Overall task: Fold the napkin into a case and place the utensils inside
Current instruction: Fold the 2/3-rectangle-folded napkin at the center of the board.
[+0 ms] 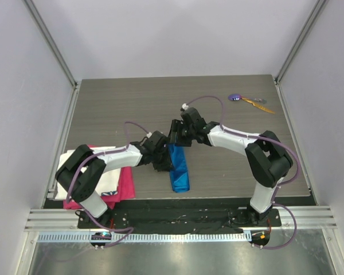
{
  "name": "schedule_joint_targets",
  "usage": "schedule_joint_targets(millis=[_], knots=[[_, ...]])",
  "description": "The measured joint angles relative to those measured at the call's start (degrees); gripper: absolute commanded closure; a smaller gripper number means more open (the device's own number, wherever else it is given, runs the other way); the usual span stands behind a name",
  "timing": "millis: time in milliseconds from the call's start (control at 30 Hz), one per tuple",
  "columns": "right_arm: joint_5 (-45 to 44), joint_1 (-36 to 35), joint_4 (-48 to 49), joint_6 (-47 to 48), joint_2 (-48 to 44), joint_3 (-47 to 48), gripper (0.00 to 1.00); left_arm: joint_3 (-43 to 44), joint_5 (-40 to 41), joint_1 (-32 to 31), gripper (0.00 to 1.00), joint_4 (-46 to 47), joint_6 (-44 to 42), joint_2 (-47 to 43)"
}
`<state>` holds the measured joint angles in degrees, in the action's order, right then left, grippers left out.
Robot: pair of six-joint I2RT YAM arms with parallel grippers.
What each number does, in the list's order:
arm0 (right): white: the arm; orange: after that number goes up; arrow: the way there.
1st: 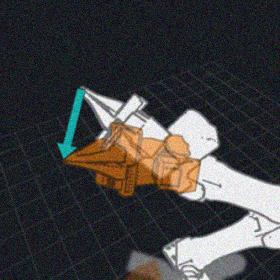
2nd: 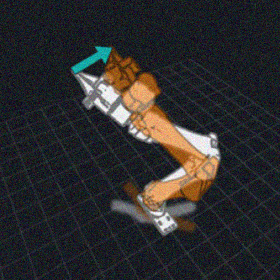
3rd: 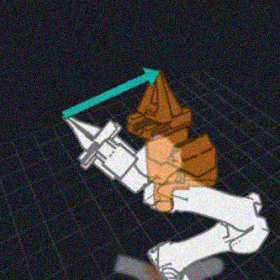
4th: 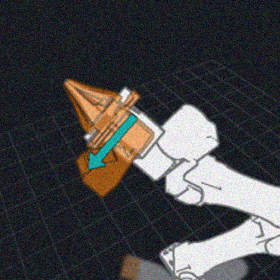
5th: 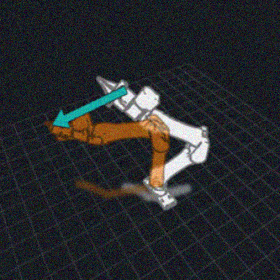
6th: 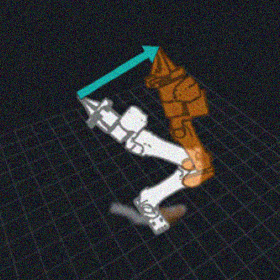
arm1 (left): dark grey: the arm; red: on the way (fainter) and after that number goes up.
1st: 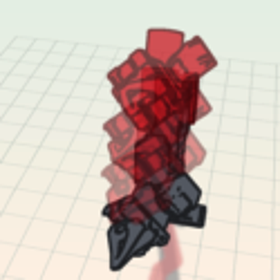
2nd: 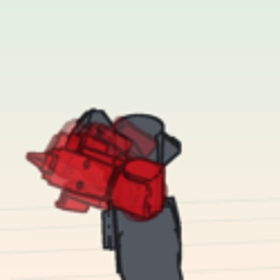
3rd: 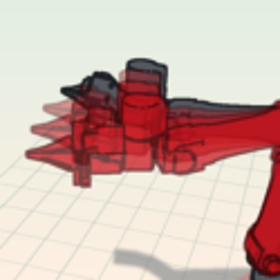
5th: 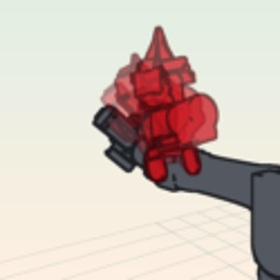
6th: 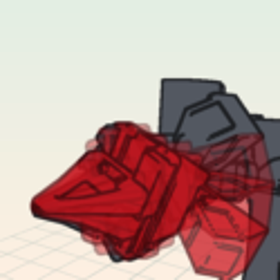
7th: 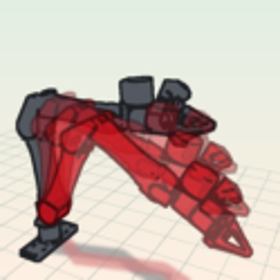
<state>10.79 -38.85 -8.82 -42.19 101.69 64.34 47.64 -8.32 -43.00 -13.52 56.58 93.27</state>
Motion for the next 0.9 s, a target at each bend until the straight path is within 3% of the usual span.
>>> schedule_joint_targets(millis=[133,400,533,667,900], knots=[[-0.63,0.02,-2.25,3.65,3.3,5.68,0.52,-0.48,0.0,0.0,0.74,0.74,0.15,-0.2],[-0.92,0.02,-5.14,7.06,7.89,7.61,0.52,-1.07,0.02,0.0,0.73,1.46,0.46,-0.52],[-1.36,-0.04,-6.19,8.26,8.41,7.61,0.53,-2.01,0.17,0.0,0.57,2.05,1.09,-1.7],[-2.19,-0.11,-6.43,9.42,8.41,7.67,0.53,-1.97,0.2,1.31,0.53,-0.28,0.92,-5.18],[-3.54,-0.79,-6.88,12.22,8.39,8.5,0.55,2.78,-1.05,14.19,0.58,-5.22,-1.79,-13.51]])
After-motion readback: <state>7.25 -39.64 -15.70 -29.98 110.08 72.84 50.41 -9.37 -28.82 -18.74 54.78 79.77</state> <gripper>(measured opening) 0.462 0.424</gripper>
